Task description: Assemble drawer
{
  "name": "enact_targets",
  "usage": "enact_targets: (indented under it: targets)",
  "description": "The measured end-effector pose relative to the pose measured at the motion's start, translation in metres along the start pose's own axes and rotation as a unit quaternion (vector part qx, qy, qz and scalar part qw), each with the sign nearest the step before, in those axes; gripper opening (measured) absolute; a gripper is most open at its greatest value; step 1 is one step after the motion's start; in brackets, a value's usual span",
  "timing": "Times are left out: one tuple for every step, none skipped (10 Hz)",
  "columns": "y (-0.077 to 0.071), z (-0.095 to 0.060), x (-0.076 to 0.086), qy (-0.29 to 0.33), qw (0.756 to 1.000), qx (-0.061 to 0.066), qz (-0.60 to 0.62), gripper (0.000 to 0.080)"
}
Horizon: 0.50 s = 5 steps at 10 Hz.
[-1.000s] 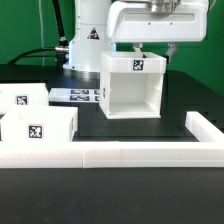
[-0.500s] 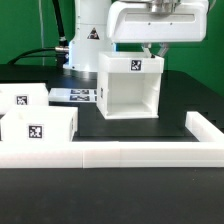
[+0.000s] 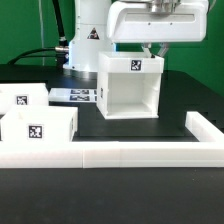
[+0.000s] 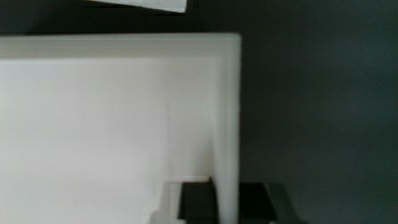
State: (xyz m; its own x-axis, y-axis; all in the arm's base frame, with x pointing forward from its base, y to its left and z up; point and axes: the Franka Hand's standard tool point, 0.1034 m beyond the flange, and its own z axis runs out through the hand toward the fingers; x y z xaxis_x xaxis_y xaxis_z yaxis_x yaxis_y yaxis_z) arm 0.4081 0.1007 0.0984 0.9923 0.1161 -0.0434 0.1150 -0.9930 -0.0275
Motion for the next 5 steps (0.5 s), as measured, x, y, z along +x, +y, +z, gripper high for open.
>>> enact_targets:
  targets:
    - [0.004,-0.001,0.016,0.007,1.0,0.003,0.004,0.0036]
    - [0.007,-0.002,0.032,0.016,1.0,0.005,0.008,0.0037]
    - [0.008,-0.003,0.045,0.021,1.0,0.007,0.011,0.0037]
    - [0.011,-0.004,0.059,0.027,1.0,0.009,0.013,0.0038]
    - [0.015,-0.004,0.071,0.032,0.999,0.01,0.017,0.0038]
